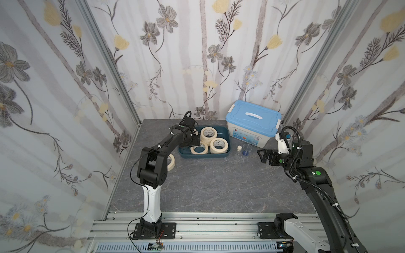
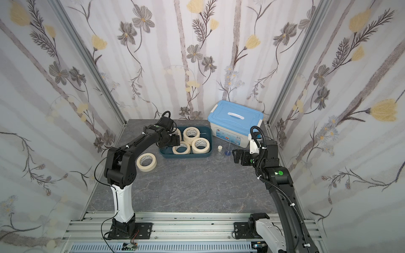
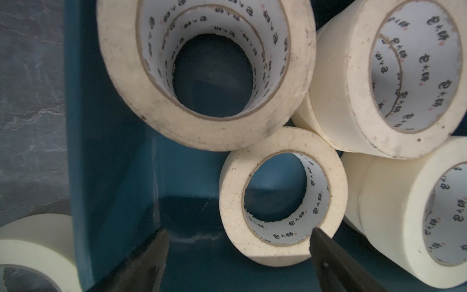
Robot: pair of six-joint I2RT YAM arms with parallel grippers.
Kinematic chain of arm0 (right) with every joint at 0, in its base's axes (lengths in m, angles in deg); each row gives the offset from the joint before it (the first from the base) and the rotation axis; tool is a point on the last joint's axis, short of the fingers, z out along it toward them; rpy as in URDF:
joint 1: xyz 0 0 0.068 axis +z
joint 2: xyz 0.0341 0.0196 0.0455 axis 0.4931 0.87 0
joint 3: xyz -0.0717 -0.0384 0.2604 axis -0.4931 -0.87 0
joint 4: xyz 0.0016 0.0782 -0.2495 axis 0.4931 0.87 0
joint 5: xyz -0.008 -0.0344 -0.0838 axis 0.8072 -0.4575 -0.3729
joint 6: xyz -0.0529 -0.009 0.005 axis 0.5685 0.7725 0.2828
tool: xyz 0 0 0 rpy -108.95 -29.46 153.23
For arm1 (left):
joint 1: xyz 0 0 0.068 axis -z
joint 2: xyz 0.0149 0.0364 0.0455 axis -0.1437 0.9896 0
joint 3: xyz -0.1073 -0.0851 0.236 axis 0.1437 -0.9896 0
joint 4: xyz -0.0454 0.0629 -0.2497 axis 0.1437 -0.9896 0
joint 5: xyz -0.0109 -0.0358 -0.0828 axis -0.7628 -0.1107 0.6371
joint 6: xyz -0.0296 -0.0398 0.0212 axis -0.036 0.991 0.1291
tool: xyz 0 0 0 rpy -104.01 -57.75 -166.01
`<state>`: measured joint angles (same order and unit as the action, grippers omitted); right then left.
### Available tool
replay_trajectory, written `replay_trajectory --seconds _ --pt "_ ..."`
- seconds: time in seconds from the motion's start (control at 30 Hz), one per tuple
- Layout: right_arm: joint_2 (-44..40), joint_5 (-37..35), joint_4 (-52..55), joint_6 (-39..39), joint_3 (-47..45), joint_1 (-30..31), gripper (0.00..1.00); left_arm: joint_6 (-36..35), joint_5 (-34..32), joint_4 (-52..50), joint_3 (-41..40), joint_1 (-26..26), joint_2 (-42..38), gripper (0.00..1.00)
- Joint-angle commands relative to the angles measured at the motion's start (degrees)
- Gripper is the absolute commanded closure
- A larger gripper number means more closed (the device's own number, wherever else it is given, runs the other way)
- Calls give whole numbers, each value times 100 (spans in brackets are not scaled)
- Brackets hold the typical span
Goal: Take out the art tape in the storage box
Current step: Pick up the art tape from the storage box.
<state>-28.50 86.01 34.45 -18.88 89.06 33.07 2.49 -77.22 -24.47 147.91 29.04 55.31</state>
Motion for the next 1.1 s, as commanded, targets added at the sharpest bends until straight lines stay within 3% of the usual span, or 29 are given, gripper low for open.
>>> replay_trajectory --seconds 0.0,0.7,1.07 --pt "-9 54 7 -46 -1 15 0 -65 41 -183 167 -3 196 13" --pt "53 56 17 -76 56 8 0 -20 82 -394 630 -3 1026 43" --pt "1 -43 40 -24 64 12 0 66 115 -359 658 -3 995 67"
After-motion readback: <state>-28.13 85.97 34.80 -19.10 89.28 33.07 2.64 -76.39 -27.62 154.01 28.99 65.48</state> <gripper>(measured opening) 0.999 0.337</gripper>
